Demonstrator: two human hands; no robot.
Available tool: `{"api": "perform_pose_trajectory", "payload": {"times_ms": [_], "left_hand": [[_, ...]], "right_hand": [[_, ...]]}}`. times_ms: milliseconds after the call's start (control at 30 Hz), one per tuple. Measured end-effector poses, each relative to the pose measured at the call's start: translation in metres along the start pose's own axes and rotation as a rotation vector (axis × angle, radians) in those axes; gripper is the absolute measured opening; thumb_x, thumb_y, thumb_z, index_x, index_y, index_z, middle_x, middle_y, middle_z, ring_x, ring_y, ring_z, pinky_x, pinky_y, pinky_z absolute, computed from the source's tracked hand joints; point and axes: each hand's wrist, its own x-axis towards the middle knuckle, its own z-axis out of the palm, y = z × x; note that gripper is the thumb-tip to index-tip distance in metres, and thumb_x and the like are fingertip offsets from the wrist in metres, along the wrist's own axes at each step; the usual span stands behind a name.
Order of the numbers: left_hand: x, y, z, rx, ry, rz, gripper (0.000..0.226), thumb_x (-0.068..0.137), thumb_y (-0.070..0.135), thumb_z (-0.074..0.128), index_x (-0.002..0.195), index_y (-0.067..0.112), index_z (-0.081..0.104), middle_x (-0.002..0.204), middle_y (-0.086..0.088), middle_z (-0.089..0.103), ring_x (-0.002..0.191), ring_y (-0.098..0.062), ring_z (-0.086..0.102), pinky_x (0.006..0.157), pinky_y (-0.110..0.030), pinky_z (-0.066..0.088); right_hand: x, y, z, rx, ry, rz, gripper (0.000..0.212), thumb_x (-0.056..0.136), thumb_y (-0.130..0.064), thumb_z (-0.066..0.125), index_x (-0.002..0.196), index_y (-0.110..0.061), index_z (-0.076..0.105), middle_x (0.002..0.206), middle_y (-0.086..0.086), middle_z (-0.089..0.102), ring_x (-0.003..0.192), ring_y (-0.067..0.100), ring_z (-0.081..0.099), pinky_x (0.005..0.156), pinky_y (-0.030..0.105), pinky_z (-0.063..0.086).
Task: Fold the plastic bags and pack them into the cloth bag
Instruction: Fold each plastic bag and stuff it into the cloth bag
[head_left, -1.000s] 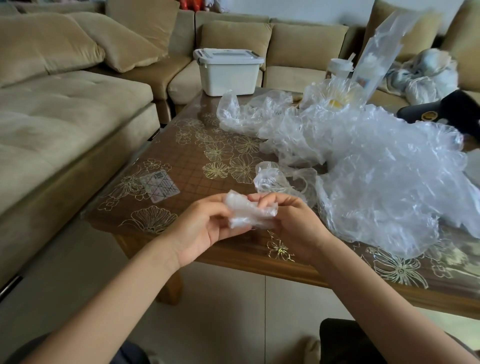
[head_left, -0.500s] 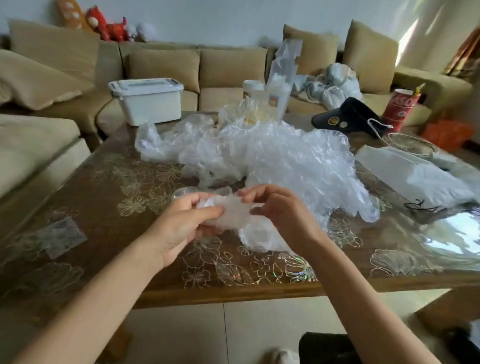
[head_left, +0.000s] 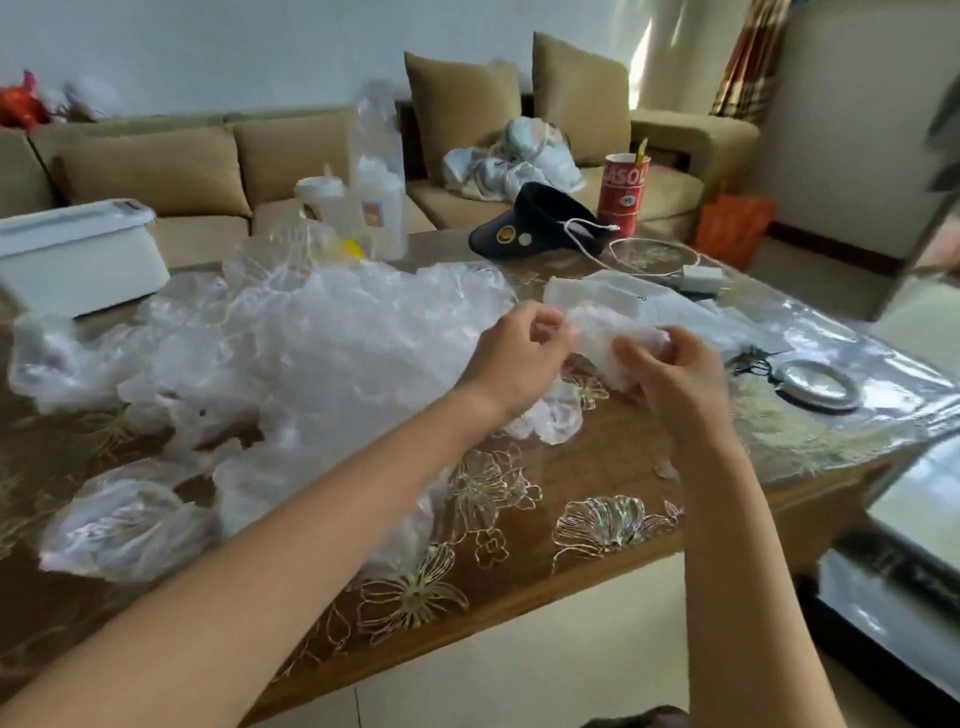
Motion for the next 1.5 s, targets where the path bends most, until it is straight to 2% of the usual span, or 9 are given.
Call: {"api": "perform_pose_trajectory", "payload": {"times_ms": [133,300,533,667,833,933,1067,1300,1500], "left_hand": [[0.052,0.0,0.088,0.496,-0.268,0.275,0.03,0.097,0.019,0.045,0.122,0.01,0.059,0.126,-0.009,0.056,0.12,-0.025,0.047,0.101,-0.037,0.039],[0.096,-0.013,0.16,1.072,-0.354,0.42,0.046,0.093,0.032,0.047,0.137,0.017,0.044,0.146,-0.009,0.036,0.14,-0.024,0.019,0.115,-0.045,0.012],[0.107,-0.013,0.15,0.875,-0.145,0.22,0.019,0.092,0.008,0.05,0.107,0.007,0.061,0.108,-0.014,0.065,0.1,-0.033,0.062,0.08,-0.036,0.045],[0.104,0.015,0.104,0.421,0.117,0.129,0.002,0.087,0.008,0.061,0.088,0.01,0.06,0.091,-0.005,0.066,0.084,-0.022,0.062,0.069,-0.03,0.049],[0.073,0.075,-0.001,0.016,0.638,0.455,0.028,0.082,0.012,0.067,0.067,0.019,0.045,0.059,0.016,0.044,0.058,-0.004,0.045,0.054,-0.014,0.034],[0.037,0.098,-0.076,0.05,1.025,0.837,0.025,0.081,0.009,0.066,0.074,0.014,0.043,0.06,0.018,0.039,0.057,-0.007,0.041,0.058,-0.017,0.036],[-0.041,0.101,-0.17,0.321,1.162,1.099,0.015,0.088,0.008,0.061,0.083,0.01,0.048,0.072,0.016,0.042,0.063,0.0,0.044,0.064,-0.016,0.039],[-0.187,0.012,-0.265,0.913,0.874,0.284,0.027,0.082,0.0,0.062,0.106,0.013,0.062,0.089,0.005,0.062,0.083,-0.012,0.059,0.074,-0.032,0.05],[-0.251,-0.047,-0.253,0.568,0.916,-0.035,0.034,0.079,-0.007,0.061,0.092,0.023,0.069,0.089,0.013,0.067,0.087,-0.003,0.062,0.078,-0.01,0.046]], "right_hand": [[0.036,0.033,-0.045,0.069,0.398,0.09,0.017,0.083,-0.014,0.065,0.097,-0.006,0.061,0.092,0.012,0.065,0.084,0.027,0.062,0.077,0.041,0.052],[0.054,0.055,-0.048,0.14,0.485,0.157,0.01,0.081,-0.013,0.064,0.09,-0.012,0.059,0.082,0.006,0.063,0.085,0.027,0.063,0.084,0.048,0.053],[0.063,0.052,-0.04,0.305,0.431,0.221,0.005,0.082,-0.009,0.064,0.086,-0.011,0.061,0.083,0.011,0.065,0.079,0.028,0.063,0.074,0.042,0.055],[0.055,0.015,-0.037,0.691,0.24,0.175,0.014,0.088,-0.007,0.058,0.101,-0.007,0.06,0.103,0.013,0.063,0.082,0.019,0.063,0.069,0.025,0.051],[0.02,-0.071,-0.005,0.718,0.026,-0.253,0.013,0.089,-0.005,0.052,0.089,-0.018,0.056,0.089,-0.005,0.063,0.08,0.008,0.061,0.07,0.022,0.048],[-0.016,-0.11,0.031,0.585,-0.126,-0.475,0.017,0.089,-0.006,0.055,0.085,-0.022,0.054,0.078,-0.014,0.062,0.077,0.006,0.059,0.07,0.024,0.048],[-0.063,-0.132,0.091,0.461,-0.299,-0.557,0.008,0.086,-0.024,0.057,0.094,-0.024,0.056,0.105,0.003,0.065,0.096,0.019,0.062,0.076,0.03,0.049],[-0.148,-0.146,0.177,0.318,-0.743,-0.578,0.012,0.086,-0.022,0.064,0.082,-0.013,0.057,0.067,-0.001,0.056,0.059,0.013,0.051,0.056,0.031,0.039],[-0.198,-0.12,0.228,0.229,-1.247,-0.284,0.008,0.089,-0.015,0.061,0.083,-0.014,0.056,0.076,0.005,0.058,0.07,0.015,0.055,0.064,0.025,0.04]]}}
